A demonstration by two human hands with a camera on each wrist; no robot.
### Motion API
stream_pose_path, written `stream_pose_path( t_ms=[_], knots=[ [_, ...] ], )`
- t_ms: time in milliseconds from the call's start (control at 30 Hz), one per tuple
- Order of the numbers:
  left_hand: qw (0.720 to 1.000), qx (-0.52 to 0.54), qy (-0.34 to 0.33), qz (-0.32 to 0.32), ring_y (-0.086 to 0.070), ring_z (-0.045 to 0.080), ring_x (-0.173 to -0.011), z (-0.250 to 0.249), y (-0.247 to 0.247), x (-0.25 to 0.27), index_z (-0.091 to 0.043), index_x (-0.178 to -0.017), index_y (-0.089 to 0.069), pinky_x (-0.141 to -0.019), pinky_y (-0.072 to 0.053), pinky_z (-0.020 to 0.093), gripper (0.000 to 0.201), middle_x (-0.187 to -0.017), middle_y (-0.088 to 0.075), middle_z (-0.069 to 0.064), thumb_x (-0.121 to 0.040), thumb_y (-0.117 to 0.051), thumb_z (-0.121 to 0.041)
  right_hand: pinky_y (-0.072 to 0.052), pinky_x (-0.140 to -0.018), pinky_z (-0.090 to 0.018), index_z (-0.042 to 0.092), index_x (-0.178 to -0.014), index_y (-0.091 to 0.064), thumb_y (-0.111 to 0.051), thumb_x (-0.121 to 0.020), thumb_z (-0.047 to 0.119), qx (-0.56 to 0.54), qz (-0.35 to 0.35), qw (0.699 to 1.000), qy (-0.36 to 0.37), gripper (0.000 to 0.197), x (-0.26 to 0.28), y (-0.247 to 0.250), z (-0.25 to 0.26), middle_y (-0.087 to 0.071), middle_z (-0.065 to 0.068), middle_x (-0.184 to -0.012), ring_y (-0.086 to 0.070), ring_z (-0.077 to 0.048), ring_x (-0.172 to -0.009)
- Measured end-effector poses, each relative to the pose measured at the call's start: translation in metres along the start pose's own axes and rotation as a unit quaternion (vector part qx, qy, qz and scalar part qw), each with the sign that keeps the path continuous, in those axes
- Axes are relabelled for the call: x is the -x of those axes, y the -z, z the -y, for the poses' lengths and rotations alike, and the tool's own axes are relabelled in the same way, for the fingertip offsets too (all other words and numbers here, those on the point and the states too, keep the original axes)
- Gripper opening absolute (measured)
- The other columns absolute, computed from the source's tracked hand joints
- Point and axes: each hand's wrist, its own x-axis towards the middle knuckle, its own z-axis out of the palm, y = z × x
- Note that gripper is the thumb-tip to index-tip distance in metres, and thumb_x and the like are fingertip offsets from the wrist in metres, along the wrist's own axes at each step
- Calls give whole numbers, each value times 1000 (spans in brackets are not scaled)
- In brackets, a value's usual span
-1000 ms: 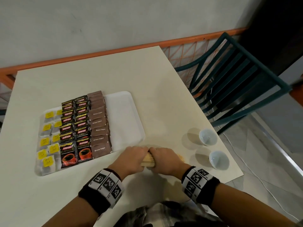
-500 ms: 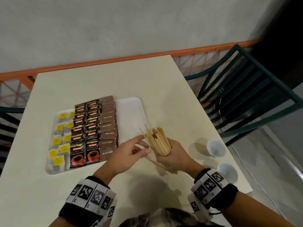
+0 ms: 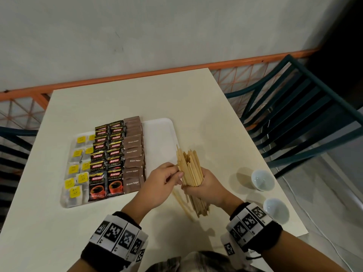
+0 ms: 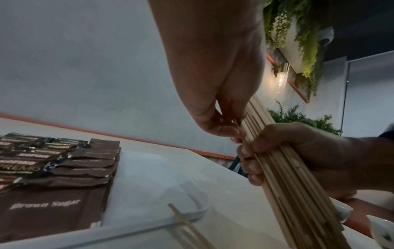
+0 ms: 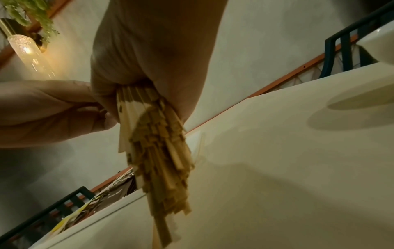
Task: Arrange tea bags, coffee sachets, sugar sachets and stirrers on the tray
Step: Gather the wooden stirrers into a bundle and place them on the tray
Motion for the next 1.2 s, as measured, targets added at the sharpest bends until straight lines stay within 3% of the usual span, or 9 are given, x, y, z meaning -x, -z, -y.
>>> stream_pose_path(
  t_ms=[167,233,333,467,633,800,933,1067,1200],
  knots=[
    [996,-78,-24,-25,-55,10,-95,-4,4,-7,-8,-112,-65,-81,-40,6,29,-108,-49,-3,-90,-56,-26,-51,-65,-28,23,-84,-59,-66,-73,10,-7,-38,999,22,18,-2,-2,-2,-60,2,-72,-58,-12,-67],
    [995,-66,-58,-45,-46,7,-119,-10,8,-7,-18,-139,-41,-96,-39,13,57,-129,-40,-4,-86,-54,-35,-51,-59,-23,23,-85,-57,-65,-77,4,-10,-68,997,40,22,-3,-3,-3,-60,7,-68,-58,-9,-62],
    [983,-58,-147,-98,-21,-6,-134,-31,11,-6,-24,-147,-10,-100,-22,1,75,-144,-23,-9,-86,-52,-36,-47,-57,-16,30,-86,-55,-64,-78,4,-26,-104,992,69,29,-6,-5,-6,-62,15,-66,-57,-2,-61],
    [965,-151,-190,-103,-13,-5,-137,-47,-5,-11,-18,-146,-19,-108,-7,4,63,-147,-26,-7,-91,-42,-41,-48,-67,-16,28,-86,-53,-68,-69,23,-32,-137,987,82,23,-7,-12,-12,-65,20,-77,-60,2,-73],
    [961,-182,-182,-100,-39,9,-126,-38,-28,-14,-9,-133,-48,-107,-25,17,50,-141,-46,6,-94,-35,-37,-54,-68,-34,14,-97,-56,-64,-64,35,-46,-167,983,58,39,-9,-14,-25,-66,1,-83,-65,-15,-77],
    [955,-199,-201,-86,-43,21,-129,-35,-40,-11,-17,-141,-33,-106,-37,35,46,-138,-49,12,-96,-33,-29,-51,-64,-28,9,-89,-55,-56,-69,38,-18,-158,984,77,36,-6,-12,-30,-60,5,-76,-59,-11,-72],
    [933,-255,-239,-79,-41,23,-128,-26,-46,-13,-8,-136,-43,-106,-35,32,46,-141,-44,18,-100,-23,-27,-49,-66,-13,14,-97,-58,-53,-76,35,40,-156,983,90,29,-2,-11,-35,-61,14,-80,-62,-1,-79],
    [926,-272,-255,-54,-53,24,-119,-8,-54,-10,-2,-126,-55,-99,-43,37,39,-130,-57,14,-96,-35,-18,-40,-58,-5,17,-87,-55,-54,-83,14,100,-158,979,74,4,-2,-10,-45,-55,15,-70,-55,7,-68],
    [929,-271,-251,-34,-53,21,-116,-3,-53,-8,-4,-124,-55,-98,-38,33,40,-129,-58,12,-98,-30,-22,-40,-55,-7,22,-79,-52,-52,-79,29,89,-156,981,72,7,0,-14,-39,-53,16,-66,-55,6,-65]
  ],
)
